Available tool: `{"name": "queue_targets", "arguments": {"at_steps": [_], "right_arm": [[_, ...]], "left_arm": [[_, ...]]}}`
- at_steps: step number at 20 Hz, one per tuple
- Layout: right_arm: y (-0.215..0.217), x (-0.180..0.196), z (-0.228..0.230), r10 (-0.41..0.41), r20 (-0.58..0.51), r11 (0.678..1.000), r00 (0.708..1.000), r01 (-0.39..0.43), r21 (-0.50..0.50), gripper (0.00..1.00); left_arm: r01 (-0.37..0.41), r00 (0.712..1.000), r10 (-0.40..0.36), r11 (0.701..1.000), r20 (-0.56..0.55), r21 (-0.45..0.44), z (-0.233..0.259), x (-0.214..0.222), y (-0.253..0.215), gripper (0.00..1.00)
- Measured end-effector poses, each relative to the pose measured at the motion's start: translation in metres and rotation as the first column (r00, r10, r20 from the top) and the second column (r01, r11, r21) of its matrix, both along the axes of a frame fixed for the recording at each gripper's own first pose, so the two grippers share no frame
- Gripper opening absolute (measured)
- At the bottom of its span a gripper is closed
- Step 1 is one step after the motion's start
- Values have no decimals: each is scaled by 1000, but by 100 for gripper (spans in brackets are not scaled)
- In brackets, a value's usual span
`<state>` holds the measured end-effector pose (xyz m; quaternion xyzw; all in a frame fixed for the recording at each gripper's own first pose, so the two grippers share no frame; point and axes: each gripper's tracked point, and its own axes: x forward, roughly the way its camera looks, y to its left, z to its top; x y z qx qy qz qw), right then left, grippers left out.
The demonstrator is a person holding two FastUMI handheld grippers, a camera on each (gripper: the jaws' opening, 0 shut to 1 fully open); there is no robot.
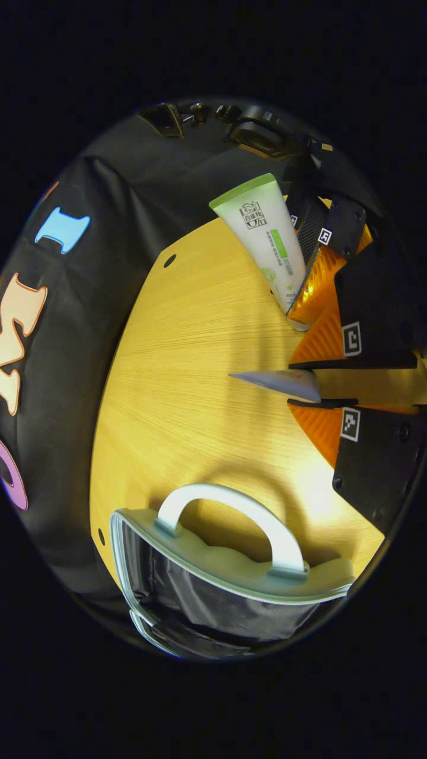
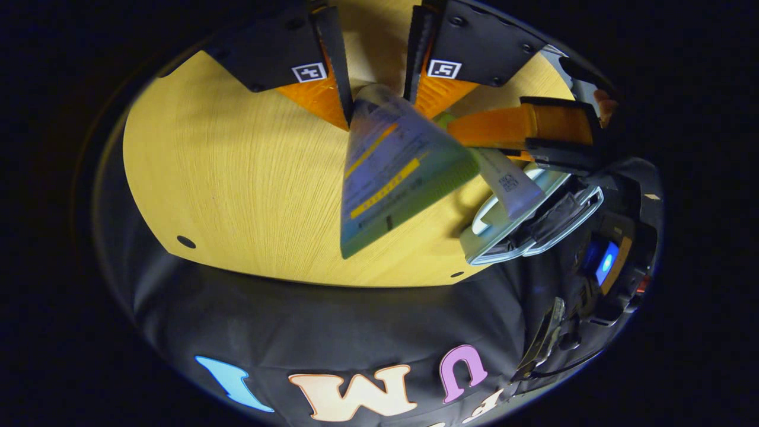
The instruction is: First open the suitcase, pack the skin care products into it, and then close the suitcase.
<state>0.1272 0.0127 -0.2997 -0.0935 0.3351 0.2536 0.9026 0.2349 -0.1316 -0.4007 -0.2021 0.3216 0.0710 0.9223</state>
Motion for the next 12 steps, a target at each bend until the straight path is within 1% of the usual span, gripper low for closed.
{"name": "queue_targets", "arguments": {"at_steps": [1, 3, 4, 5, 6, 8, 9, 10, 11, 12], "right_arm": [[0, 0, 0, 1, -2, 1000, 1000, -1, -3, 45], [0, -2, -1, -1, -9, 1000, 1000, 1, -2, 43], [0, -4, 0, -4, -16, 1000, 1000, 4, 0, 40], [-1, -4, 3, -10, -14, 1000, 1000, 10, 6, 40], [0, -4, 6, -13, -12, 1000, 1000, 13, 11, 43], [1, -8, 13, -24, -13, 1000, 1000, 24, 14, 43], [2, -8, 18, -28, -8, 1000, 1000, 28, 15, 40], [3, -9, 23, -32, -6, 999, 999, 32, 14, 43], [5, -12, 28, -37, -9, 999, 999, 37, 16, 40], [8, -16, 35, -42, -15, 999, 999, 42, 19, 40]], "left_arm": [[-5, 1000, 5, 1000, 5, -1, 5, -3, 2, 17], [-14, 1000, 14, 1000, 21, -5, 20, -8, 7, 17], [-15, 999, 15, 1000, 31, -5, 30, -13, 11, 17], [-18, 999, 18, 1000, 40, -3, 40, -17, 17, 17], [-21, 998, 22, 1000, 54, -3, 50, -22, 24, 17], [-29, 996, 31, 999, 81, -29, 69, -31, 38, 17], [-38, 995, 42, 998, 88, -43, 76, -37, 47, 17], [-46, 994, 51, 997, 92, -55, 86, -45, 55, 17], [-57, 993, 63, 996, 98, -64, 98, -55, 65, 17], [-64, 992, 71, 996, 105, -69, 106, -64, 80, 17]]}}
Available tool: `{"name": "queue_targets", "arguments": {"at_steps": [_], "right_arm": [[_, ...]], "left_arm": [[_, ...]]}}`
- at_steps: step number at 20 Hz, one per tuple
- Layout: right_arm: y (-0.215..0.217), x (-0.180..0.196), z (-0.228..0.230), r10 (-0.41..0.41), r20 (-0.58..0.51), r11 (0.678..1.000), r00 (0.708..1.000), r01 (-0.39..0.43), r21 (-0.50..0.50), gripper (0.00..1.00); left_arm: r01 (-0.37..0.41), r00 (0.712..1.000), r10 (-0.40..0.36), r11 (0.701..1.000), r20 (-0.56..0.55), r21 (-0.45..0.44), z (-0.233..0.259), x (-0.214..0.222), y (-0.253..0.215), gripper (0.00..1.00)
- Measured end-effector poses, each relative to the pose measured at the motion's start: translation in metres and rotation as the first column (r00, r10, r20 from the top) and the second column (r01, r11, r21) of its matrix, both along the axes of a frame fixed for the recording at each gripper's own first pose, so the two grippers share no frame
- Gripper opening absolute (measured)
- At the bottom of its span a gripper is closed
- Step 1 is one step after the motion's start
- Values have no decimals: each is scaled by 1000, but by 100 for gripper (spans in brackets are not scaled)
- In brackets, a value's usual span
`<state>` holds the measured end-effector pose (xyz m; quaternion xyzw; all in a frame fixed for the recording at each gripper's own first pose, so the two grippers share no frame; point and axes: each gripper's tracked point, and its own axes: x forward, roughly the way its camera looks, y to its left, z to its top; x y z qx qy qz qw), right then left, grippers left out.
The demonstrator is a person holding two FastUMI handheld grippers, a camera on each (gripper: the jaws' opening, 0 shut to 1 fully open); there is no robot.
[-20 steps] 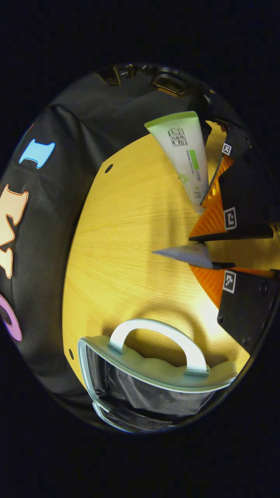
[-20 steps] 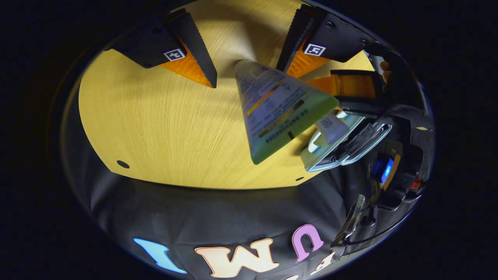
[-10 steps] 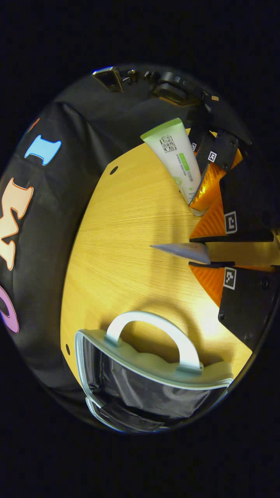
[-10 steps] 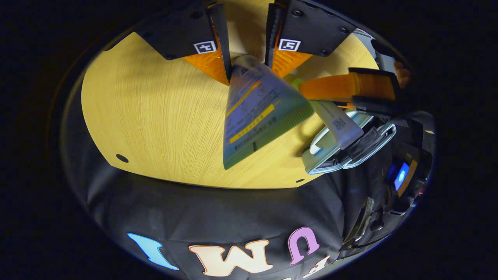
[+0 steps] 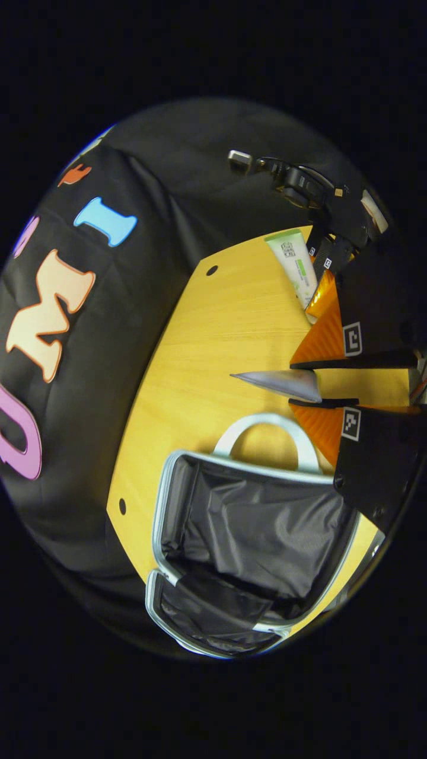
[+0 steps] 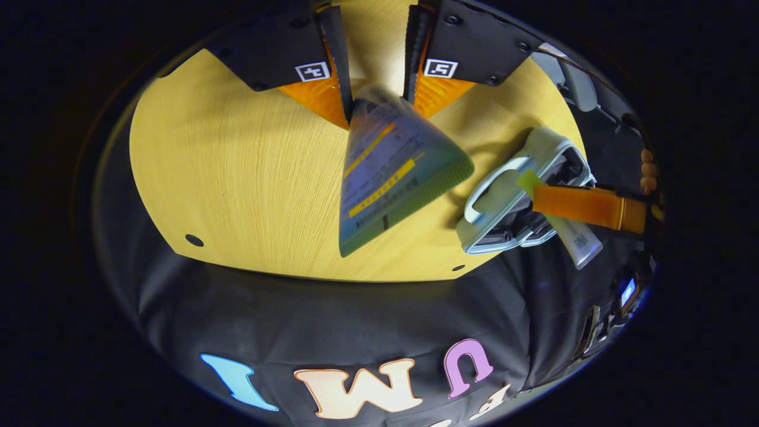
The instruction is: First open the suitcase, pack the skin care products into it, and then close the suitcase.
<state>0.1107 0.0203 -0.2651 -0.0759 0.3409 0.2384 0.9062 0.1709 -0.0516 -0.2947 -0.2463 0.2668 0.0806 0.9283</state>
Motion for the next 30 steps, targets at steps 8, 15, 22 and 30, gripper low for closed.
{"name": "queue_targets", "arguments": {"at_steps": [8, 15, 22, 30], "right_arm": [[99, -34, 58, -36, 1, 991, 999, 35, 127, 43], [228, -59, 42, 46, -63, 988, 997, -37, 151, 43], [277, -86, -13, 90, -213, 995, 973, -80, 53, 39], [291, -84, -47, 32, -290, 999, 957, -28, 16, 43]], "left_arm": [[22, 994, -21, 1000, -104, 9, -2, -59, 136, 17], [156, 931, -153, 988, -330, -18, -67, -82, 187, 17], [262, 836, -272, 961, -477, -89, -111, -89, 187, 17], [314, 818, -326, 943, -473, -106, -111, -86, 185, 32]]}}
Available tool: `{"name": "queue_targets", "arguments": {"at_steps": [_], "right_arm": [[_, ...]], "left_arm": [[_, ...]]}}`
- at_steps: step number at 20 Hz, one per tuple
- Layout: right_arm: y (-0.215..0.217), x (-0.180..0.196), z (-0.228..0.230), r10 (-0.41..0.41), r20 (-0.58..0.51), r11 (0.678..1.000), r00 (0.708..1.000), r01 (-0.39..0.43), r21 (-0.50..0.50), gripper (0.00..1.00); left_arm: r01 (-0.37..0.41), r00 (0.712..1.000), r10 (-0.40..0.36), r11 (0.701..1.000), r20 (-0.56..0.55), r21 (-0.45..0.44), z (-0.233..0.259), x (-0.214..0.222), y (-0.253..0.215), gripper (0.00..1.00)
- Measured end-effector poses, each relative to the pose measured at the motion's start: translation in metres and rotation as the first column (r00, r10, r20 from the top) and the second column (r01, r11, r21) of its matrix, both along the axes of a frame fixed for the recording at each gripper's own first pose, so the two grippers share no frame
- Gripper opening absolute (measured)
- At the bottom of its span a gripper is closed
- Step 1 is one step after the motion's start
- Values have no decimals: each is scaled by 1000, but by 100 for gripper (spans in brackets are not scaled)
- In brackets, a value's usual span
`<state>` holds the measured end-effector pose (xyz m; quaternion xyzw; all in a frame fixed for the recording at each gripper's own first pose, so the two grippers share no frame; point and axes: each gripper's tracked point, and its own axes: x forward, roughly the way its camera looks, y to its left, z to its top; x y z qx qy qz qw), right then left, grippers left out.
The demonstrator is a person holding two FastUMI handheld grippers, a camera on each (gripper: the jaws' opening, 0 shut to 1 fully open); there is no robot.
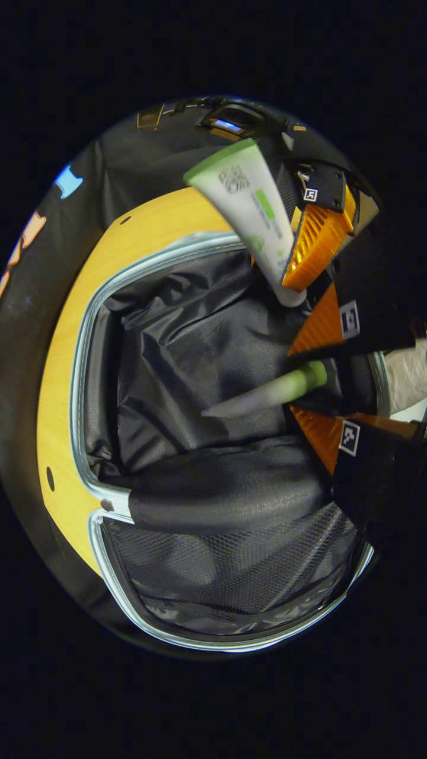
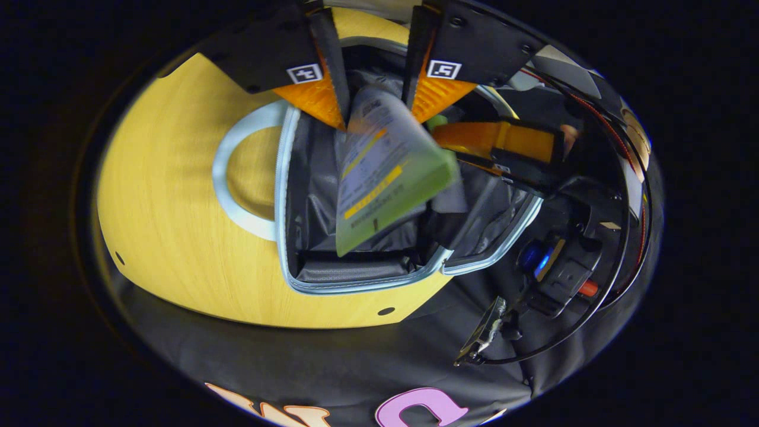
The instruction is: First open the suitcase, pack the skin care products into it, and then close the suitcase.
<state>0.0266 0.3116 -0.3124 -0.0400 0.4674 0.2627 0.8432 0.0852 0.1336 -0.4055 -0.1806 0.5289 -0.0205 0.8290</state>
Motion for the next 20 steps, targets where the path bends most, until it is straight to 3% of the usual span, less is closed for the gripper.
{"name": "queue_targets", "arguments": {"at_steps": [1, 2, 3, 5, 6, 7, 8, 9, 10, 14, 17, 18, 20], "right_arm": [[3, 0, -2, -1, -6, 1000, 1000, 1, 12, 40], [5, 1, 0, -8, -7, 1000, 1000, 8, 24, 54], [6, 1, 4, -8, -5, 999, 1000, 9, 38, 60], [8, -1, 10, -2, 8, 999, 1000, 1, 53, 72], [10, 0, 11, 3, 21, 998, 1000, -4, 63, 82], [11, -1, 17, 5, 42, 997, 999, -8, 73, 91], [9, 1, 24, 1, 67, 997, 998, -7, 83, 99], [5, 2, 38, -9, 95, 995, 995, -1, 99, 98], [1, 5, 48, -27, 122, 993, 992, 13, 117, 98], [-30, 25, 88, -149, 223, 976, 963, 108, 187, 98], [-75, 43, 115, -267, 308, 957, 913, 213, 198, 98], [-92, 48, 124, -303, 333, 949, 893, 250, 195, 98], [-123, 51, 136, -362, 364, 931, 858, 312, 190, 98]], "left_arm": [[13, 1000, -13, 1000, 10, 23, 3, 0, 2, 48], [23, 999, -24, 999, 24, 43, 6, 1, 2, 53], [31, 999, -33, 998, 34, 56, 9, 1, 2, 58], [29, 998, -32, 998, 45, 58, 17, -1, 0, 66], [26, 998, -29, 998, 53, 55, 22, -2, 0, 63], [20, 997, -24, 998, 67, 53, 28, -4, 1, 69], [11, 996, -16, 999, 83, 53, 35, -4, 4, 69], [-6, 995, 0, 998, 99, 56, 42, -6, 8, 75], [-21, 993, 14, 998, 118, 54, 52, -8, 13, 69], [-124, 977, 109, 990, 184, 73, 83, -24, 58, 69], [-234, 956, 214, 969, 202, 81, 94, -48, 110, 69], [-273, 946, 252, 958, 206, 86, 97, -57, 130, 74], [-356, 921, 330, 929, 209, 103, 96, -76, 176, 69]]}}
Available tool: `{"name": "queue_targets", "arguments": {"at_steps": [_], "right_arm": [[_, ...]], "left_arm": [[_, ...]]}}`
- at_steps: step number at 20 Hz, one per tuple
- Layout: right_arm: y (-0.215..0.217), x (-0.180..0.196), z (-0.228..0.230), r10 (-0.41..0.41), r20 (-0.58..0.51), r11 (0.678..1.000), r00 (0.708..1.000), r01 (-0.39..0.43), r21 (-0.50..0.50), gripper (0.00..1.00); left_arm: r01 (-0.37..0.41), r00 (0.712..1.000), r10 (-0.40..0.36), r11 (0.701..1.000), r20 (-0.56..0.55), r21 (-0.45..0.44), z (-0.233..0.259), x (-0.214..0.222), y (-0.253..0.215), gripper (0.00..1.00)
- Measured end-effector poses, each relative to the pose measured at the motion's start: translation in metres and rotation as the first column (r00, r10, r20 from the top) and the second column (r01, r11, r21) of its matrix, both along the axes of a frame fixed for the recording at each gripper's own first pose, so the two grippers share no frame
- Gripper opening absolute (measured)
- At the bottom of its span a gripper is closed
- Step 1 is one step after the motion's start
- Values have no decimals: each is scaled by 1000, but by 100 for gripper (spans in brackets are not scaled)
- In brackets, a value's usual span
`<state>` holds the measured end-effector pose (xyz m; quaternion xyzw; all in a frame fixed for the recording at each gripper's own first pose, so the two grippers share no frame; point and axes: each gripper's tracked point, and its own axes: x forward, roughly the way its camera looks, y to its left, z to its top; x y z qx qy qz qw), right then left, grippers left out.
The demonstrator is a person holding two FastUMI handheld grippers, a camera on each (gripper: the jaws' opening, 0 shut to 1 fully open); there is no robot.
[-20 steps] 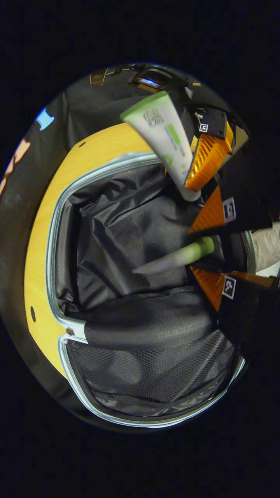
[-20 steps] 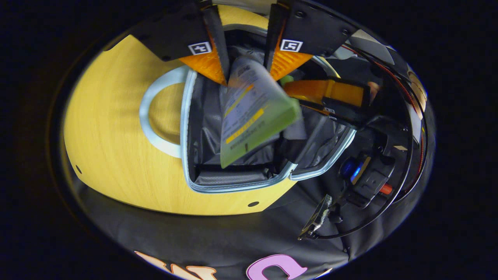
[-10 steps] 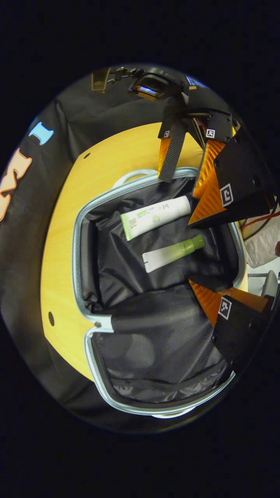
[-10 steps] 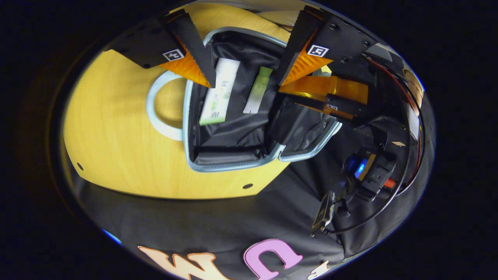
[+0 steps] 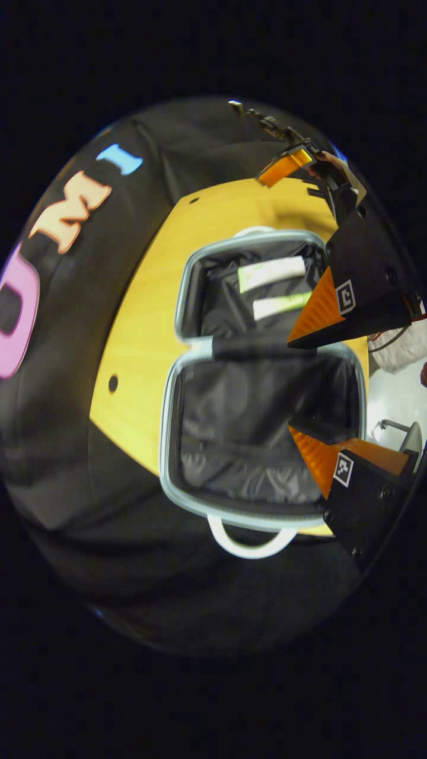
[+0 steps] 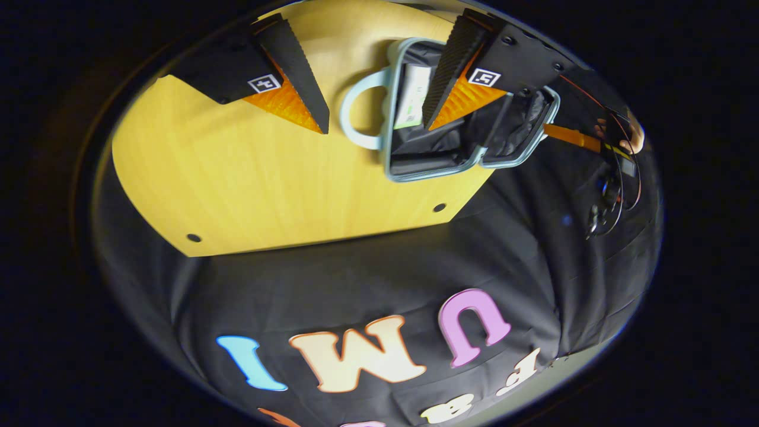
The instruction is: First open the suitcase, pack the skin care products into it, and then close the suitcase.
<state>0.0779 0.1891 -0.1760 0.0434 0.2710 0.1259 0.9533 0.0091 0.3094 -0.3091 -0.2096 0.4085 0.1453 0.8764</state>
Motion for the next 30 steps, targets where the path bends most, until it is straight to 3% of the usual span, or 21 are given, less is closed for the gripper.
{"name": "queue_targets", "arguments": {"at_steps": [3, 7, 11, 16, 19, 20, 21, 23, 24, 25, 26, 30], "right_arm": [[-39, 1, 14, -89, 24, 996, 996, 90, -24, 98], [-60, -4, 29, -162, 49, 987, 986, 162, -8, 98], [-65, -11, 33, -186, 51, 982, 981, 187, -18, 98], [-70, -23, 34, -202, 43, 978, 978, 204, -51, 98], [-75, -25, 39, -217, 49, 973, 975, 220, -64, 98], [-76, -25, 41, -224, 52, 972, 973, 227, -64, 98], [-77, -26, 41, -228, 54, 971, 972, 231, -63, 98], [-79, -28, 41, -231, 52, 970, 972, 234, -65, 98], [-80, -29, 41, -231, 53, 970, 972, 234, -71, 98], [-81, -29, 40, -230, 51, 969, 972, 234, -74, 98], [-81, -30, 39, -231, 50, 969, 972, 234, -74, 98], [-81, -30, 36, -229, 43, 971, 972, 232, -65, 98]], "left_arm": [[-124, 992, 124, 992, -5, 13, 1, -30, 66, 69], [-248, 969, 248, 969, -3, 5, -4, -57, 134, 69], [-267, 964, 267, 963, -14, -45, -27, -59, 174, 69], [-286, 958, 285, 951, -31, -121, -72, -39, 193, 69], [-286, 957, 291, 934, -11, -212, -84, -28, 193, 70], [-273, 960, 279, 933, -7, -236, -88, -26, 190, 63], [-265, 962, 273, 930, -6, -255, -91, -24, 188, 65], [-266, 962, 274, 920, -11, -288, -97, -18, 184, 41], [-275, 960, 281, 918, -22, -284, -103, -19, 184, 19], [-280, 958, 284, 919, -26, -278, -102, -19, 185, 20], [-282, 958, 285, 921, -28, -270, -97, -21, 184, 16], [-225, 974, 219, 958, -54, -178, -81, -24, 176, 7]]}}
